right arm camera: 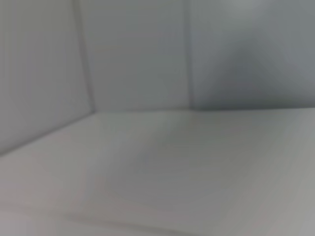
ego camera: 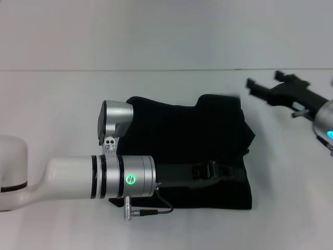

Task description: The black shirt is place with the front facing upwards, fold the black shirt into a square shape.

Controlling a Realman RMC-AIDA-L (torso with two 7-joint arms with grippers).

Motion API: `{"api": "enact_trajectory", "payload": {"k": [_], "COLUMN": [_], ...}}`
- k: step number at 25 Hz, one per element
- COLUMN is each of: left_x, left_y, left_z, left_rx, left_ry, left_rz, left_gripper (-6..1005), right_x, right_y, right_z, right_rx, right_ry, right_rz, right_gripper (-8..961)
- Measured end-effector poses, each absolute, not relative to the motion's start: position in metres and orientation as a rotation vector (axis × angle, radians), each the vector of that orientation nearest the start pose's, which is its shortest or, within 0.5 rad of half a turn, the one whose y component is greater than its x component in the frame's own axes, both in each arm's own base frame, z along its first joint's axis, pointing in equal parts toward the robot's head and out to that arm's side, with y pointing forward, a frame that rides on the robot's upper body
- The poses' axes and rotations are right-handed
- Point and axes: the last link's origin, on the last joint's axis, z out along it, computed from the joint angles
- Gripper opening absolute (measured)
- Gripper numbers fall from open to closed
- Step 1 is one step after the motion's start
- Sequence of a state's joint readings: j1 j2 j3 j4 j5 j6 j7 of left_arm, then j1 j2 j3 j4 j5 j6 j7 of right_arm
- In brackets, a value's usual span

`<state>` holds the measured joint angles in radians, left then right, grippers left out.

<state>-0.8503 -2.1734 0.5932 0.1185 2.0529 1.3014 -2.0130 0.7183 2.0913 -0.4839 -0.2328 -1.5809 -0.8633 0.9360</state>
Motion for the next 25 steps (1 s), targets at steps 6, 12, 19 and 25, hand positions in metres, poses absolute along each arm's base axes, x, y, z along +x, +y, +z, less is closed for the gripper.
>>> {"api": "enact_trajectory", "payload": {"k": [6, 12, 19, 25], "left_x": [-0.172, -0.145, -0.161, -0.216], "left_y": [0.329, 0.318, 0.321, 0.342], "left_z": [-0.127, -0.106, -0.076, -0.049], "left_rx": [-2.587, -2.79, -2.765, -2.367], "left_ry": [-1.924, -1.816, -1.696, -1.697], "left_rz": [-0.89, -1.134, -1.258, -1.286], "left_gripper": [124, 266, 414, 615], "right_x": [0.307, 0.294, 0.272, 0.273], "right_y": [0.387, 0.357, 0.346, 0.342], "right_z": [0.001, 0.002, -0.022, -0.051], "right_rx": [-1.811, -1.897, -2.166, -2.348], "right_ry": [0.878, 0.78, 0.67, 0.65], "right_rz": [0.885, 1.081, 1.054, 0.868], "right_gripper": [941, 942, 942, 942]}}
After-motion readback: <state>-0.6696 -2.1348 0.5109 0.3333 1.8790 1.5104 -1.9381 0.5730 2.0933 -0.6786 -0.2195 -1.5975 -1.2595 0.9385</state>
